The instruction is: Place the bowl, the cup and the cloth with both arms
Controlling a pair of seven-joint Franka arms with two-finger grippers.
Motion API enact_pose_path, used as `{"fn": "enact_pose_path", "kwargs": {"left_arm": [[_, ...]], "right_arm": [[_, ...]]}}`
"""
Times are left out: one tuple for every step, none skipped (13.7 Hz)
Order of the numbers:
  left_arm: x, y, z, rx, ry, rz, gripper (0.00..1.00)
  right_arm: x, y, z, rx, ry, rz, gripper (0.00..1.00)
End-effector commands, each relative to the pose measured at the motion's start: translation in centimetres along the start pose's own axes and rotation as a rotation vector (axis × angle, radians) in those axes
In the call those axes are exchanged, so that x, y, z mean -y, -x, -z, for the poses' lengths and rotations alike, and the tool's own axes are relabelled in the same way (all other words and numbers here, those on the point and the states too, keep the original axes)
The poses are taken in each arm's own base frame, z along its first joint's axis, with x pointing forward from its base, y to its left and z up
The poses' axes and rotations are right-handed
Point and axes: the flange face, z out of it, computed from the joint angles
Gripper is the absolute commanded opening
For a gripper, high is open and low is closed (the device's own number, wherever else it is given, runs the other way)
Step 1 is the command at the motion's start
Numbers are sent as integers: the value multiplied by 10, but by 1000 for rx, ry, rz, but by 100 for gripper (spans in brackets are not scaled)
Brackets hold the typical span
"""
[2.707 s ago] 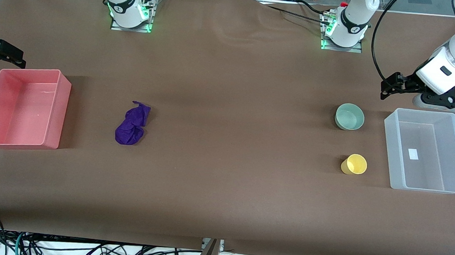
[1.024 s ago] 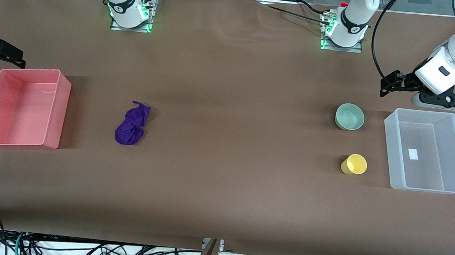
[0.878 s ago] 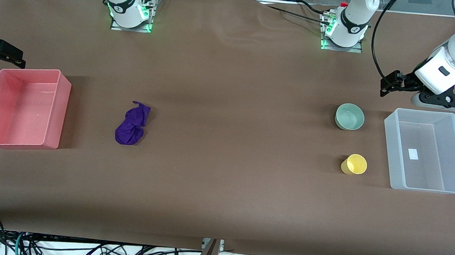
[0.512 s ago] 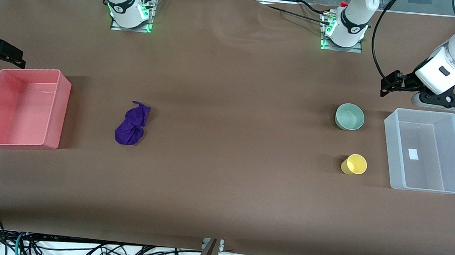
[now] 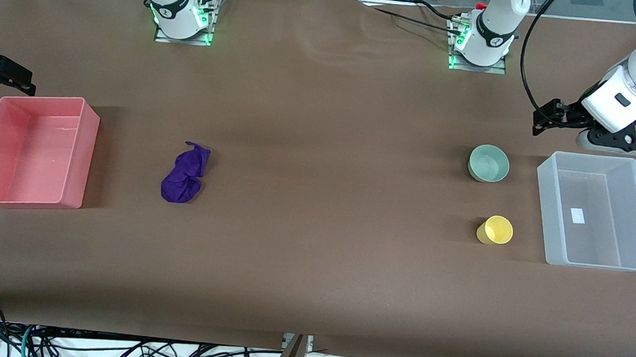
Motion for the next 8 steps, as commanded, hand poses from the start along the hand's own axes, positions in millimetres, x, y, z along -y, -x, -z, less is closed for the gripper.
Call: {"fn": "enact_pose_path", "kwargs": {"left_arm": [[2,3,2,5,-18,6,100],[2,3,1,6,-18,6,100],[2,3,1,6,-18,6,100],[2,3,1,6,-18,6,100],[2,3,1,6,-18,6,100],[2,3,2,5,-18,6,100],[2,3,1,6,-18,6,100],[2,3,1,6,-18,7,100]], "right_arm": [[0,1,4,-10,-11,4,100],[0,1,4,-10,-11,7,100],[-1,1,4,-10,-11,7,100],[-1,1,4,-11,-13,7,100],[0,1,4,-11,-13,9,100],[1,1,4,-11,-13,9,100],[1,0,2,-8,-13,6,100],[0,-4,-4,5,-13,10,100]]}}
